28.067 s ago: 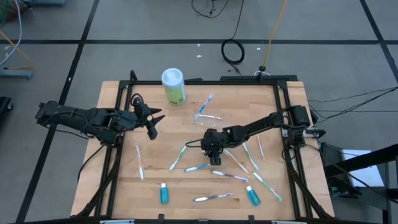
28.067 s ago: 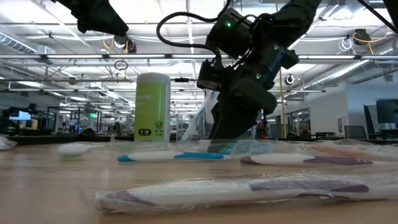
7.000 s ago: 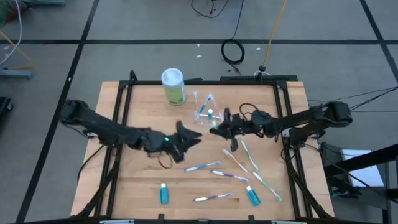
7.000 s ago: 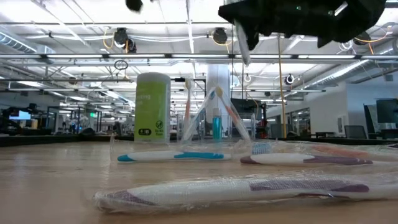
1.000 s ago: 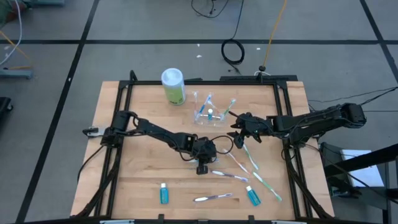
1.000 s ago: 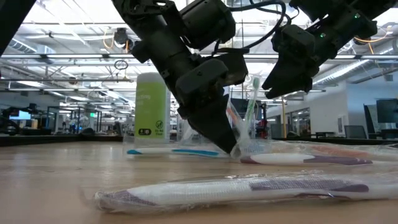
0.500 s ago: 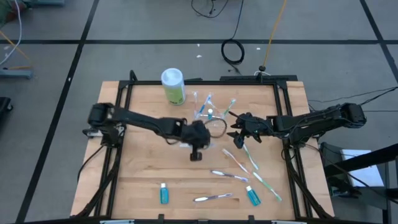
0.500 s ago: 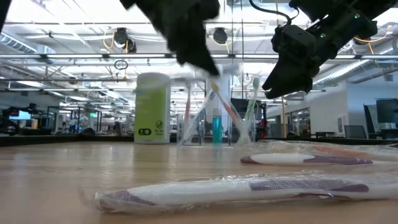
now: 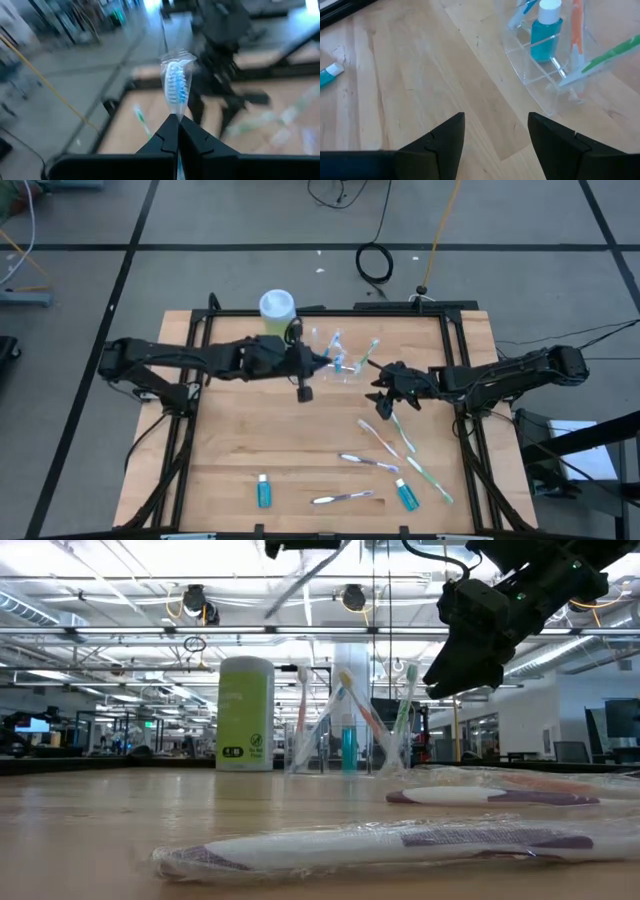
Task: Pick & Place toothbrushing station
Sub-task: Put the blue toothbrush into the transparent organizer
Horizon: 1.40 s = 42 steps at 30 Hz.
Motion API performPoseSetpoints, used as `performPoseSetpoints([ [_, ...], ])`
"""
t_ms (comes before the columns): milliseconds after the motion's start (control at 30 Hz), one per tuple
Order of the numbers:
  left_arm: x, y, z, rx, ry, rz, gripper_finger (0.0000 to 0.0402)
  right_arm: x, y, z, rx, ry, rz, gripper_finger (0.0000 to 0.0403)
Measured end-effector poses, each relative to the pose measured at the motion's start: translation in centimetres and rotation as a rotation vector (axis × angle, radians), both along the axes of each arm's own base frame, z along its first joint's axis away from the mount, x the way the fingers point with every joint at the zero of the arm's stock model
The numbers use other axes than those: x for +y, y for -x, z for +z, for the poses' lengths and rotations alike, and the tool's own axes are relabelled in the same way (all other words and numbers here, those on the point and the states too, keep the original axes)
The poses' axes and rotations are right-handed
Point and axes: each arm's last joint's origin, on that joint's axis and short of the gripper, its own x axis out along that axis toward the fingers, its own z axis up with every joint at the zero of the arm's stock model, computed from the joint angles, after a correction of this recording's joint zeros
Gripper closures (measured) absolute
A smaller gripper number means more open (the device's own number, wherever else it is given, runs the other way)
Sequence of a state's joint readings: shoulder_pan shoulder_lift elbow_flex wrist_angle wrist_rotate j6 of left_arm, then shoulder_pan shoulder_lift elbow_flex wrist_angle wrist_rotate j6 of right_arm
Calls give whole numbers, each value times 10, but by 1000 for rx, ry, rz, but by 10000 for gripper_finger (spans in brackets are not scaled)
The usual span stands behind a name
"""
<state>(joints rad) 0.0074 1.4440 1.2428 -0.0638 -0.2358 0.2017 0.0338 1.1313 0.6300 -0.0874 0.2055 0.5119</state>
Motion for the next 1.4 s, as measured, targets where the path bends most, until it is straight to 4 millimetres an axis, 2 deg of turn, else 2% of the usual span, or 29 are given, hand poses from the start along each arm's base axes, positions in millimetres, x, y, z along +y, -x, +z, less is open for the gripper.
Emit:
performPoseSetpoints([
  [133, 19, 0, -15, -112, -9, 26, 401, 4, 0, 0, -1, 0, 19, 192],
  [333, 46, 11, -67, -328, -20, 92, 401, 10, 0, 0, -6, 0, 46, 192],
  [433, 53, 17, -84, -479, -36, 79, 401, 11, 0, 1, -8, 0, 47, 192],
  [500, 58, 18, -98, -522, -22, 79, 401, 10, 0, 1, -9, 1, 45, 192],
  [833, 79, 2, -153, -496, -15, 111, 401, 10, 0, 1, -10, -3, 38, 192],
  [1033, 88, -2, -180, -438, 72, 231, 401, 10, 0, 1, -10, -5, 36, 192],
  [1400, 79, -4, -195, -354, 94, 422, 399, 10, 0, 1, -10, -4, 37, 192],
])
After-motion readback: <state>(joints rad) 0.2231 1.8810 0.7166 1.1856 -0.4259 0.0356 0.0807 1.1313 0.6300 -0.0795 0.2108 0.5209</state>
